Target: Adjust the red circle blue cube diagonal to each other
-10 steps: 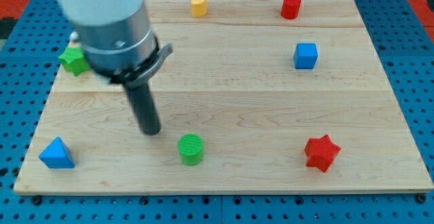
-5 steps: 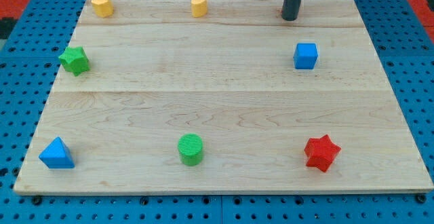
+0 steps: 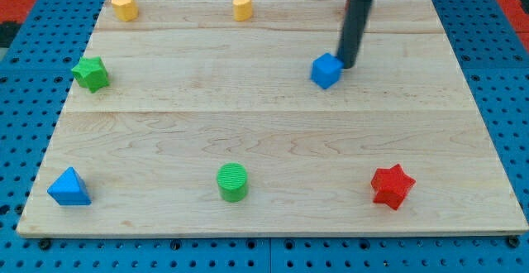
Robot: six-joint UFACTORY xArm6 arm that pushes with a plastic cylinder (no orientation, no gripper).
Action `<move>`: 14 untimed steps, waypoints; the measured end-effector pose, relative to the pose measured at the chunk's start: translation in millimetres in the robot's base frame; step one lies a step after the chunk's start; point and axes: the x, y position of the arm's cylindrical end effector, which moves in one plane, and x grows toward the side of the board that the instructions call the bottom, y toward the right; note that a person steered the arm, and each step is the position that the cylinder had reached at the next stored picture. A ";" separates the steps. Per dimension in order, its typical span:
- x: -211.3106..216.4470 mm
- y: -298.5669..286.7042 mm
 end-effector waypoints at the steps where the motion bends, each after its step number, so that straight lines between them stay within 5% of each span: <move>1: 21.9 76.8; 2: 25.6 0.3; 3: -15.7 -97.5; 4: -24.5 -97.5; 5: 18.2 -76.0; 6: 29.3 -139.8; 11: -61.9 -254.6; 14: -60.9 -208.8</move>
